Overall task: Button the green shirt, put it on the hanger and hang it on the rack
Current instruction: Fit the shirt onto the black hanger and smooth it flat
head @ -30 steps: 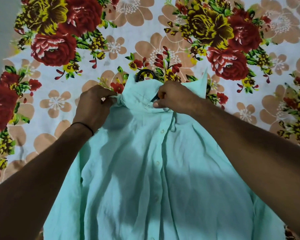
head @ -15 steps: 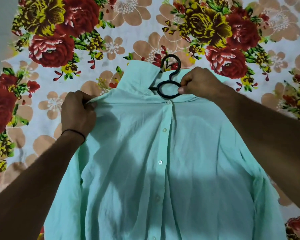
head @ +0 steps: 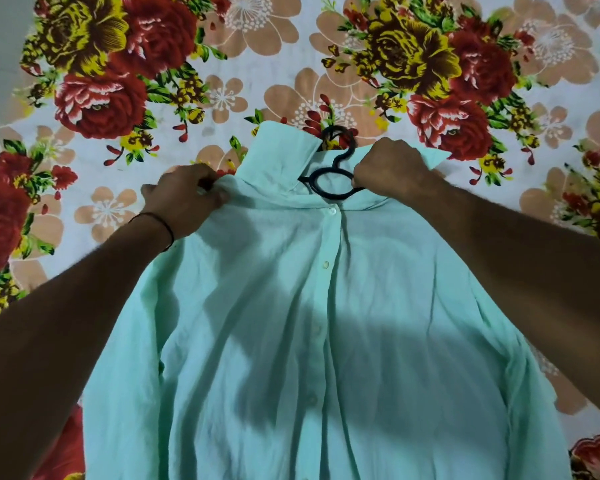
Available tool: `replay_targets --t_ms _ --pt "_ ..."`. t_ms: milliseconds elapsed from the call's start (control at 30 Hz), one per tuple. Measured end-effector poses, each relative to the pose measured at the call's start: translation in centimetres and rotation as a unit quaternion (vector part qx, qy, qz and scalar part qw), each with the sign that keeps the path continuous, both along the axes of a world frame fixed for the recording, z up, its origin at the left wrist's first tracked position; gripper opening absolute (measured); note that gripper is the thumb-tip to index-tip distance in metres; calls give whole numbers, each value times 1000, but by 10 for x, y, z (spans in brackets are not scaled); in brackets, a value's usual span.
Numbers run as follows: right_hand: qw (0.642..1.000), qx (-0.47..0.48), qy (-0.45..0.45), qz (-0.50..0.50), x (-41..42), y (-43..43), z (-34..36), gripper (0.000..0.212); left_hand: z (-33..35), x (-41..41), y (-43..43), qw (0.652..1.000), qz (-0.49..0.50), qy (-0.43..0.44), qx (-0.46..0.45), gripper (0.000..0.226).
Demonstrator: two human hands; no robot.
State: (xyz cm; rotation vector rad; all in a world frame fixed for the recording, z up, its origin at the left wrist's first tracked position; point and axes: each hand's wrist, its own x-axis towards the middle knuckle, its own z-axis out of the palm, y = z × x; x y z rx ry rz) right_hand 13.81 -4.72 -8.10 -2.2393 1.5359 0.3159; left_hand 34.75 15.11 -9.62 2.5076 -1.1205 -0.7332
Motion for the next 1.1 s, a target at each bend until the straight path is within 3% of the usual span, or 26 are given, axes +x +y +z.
replay_targets --t_ms 100,333,400,467,600,667,767,867,933,967,1033,1100 --pt "999 -45 -23 -19 6 -3 14 30 -2 -1 -2 993 64 -10 -99 29" --pt "998 -63 -6 -8 13 13 8 31 -16 -3 -6 998 51 -2 -26 52" --pt "997 -46 -25 -49 15 3 14 36 -10 -4 -5 994 40 -43 -91 48" --pt "993 -24 -82 -79 18 -12 17 23 -6 -3 0 983 32 -75 -162 47" --pt "988 26 -151 1 10 -20 8 20 -20 -8 12 993 -3 -91 -69 48" --pt "979 -37 -196 30 -4 -6 0 22 -21 -16 17 994 22 -94 -52 47" --pt "932 -168 -318 36 -35 22 -5 24 -18 -22 19 984 3 -149 -98 50" --pt "889 -259 -363 -102 -83 36 -10 25 -18 -25 9 980 -25 -151 -124 46" --pt "894 -219 -316 -229 -119 35 -22 31 -19 -25 -8 988 -4 -113 -107 40" --pt "919 -155 -258 -253 -134 34 -27 37 -20 -26 -16 990 -1 -105 -89 39" --pt "970 -25 -155 -188 -160 32 -30 41 -23 -27 -31 993 -3 -104 -59 35" --pt "987 61 -119 -88 -171 30 -18 24 -24 -24 -41 996 31 -72 -49 30"
